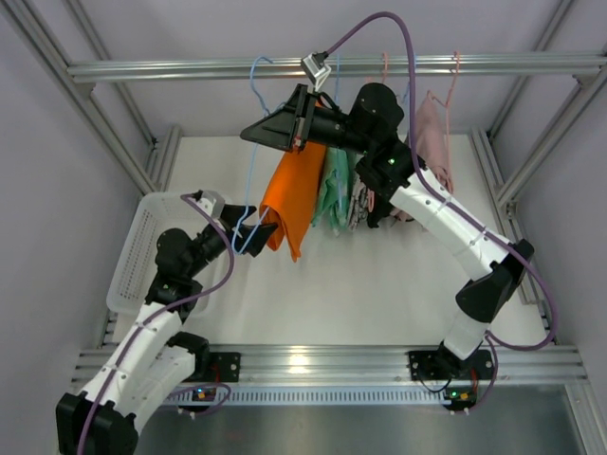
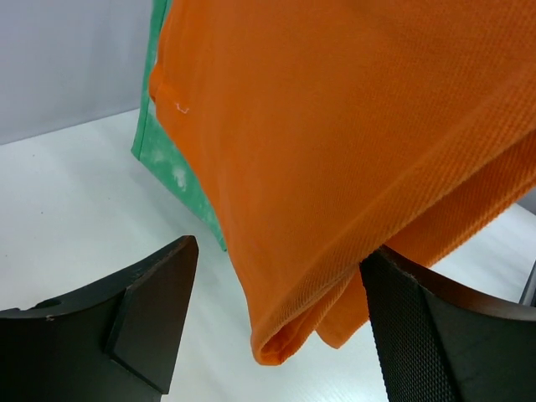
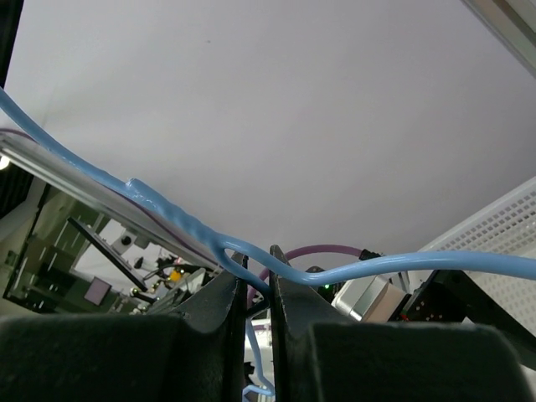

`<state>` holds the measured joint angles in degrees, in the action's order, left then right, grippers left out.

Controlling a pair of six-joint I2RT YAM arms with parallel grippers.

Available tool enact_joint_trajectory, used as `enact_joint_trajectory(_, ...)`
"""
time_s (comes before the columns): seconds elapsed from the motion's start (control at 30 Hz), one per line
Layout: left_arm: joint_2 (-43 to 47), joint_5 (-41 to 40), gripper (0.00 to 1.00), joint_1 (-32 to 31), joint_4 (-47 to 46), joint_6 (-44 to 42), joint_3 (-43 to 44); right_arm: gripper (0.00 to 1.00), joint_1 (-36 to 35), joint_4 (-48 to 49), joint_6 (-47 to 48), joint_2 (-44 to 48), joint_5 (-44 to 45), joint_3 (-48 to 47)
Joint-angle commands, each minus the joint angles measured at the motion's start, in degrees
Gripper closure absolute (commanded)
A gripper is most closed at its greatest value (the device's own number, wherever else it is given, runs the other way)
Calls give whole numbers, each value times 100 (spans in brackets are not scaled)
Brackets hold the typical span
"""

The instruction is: Remove the trousers from the hanger

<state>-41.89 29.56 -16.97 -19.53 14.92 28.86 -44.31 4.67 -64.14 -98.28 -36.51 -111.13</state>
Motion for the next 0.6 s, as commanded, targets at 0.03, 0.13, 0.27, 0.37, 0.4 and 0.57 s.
enact_joint_trajectory(0.03, -240, -213, 21, -8, -912, 248, 137, 100, 116, 852, 112, 512, -14, -524)
enact_joint_trajectory(0.13, -337, -223, 30, -8, -939, 284, 225, 100, 125, 869, 86, 529, -31, -497)
enact_joint_trajectory(0.27, -434, -415, 40, -8, -851, 397, 330, 100, 125, 913, 59, 547, -40, -462)
enact_joint_trajectory(0.37, -495, -416, 53, -8, -851, 450, 418, 100, 125, 939, 51, 573, -49, -340)
enact_joint_trajectory(0.4, -513, -347, 59, -8, -842, 468, 445, 100, 125, 940, 51, 599, -49, -304)
enact_joint_trajectory(0.57, -522, -188, 100, -8, -369, 661, 945, 100, 125, 983, 112, 705, -84, 134)
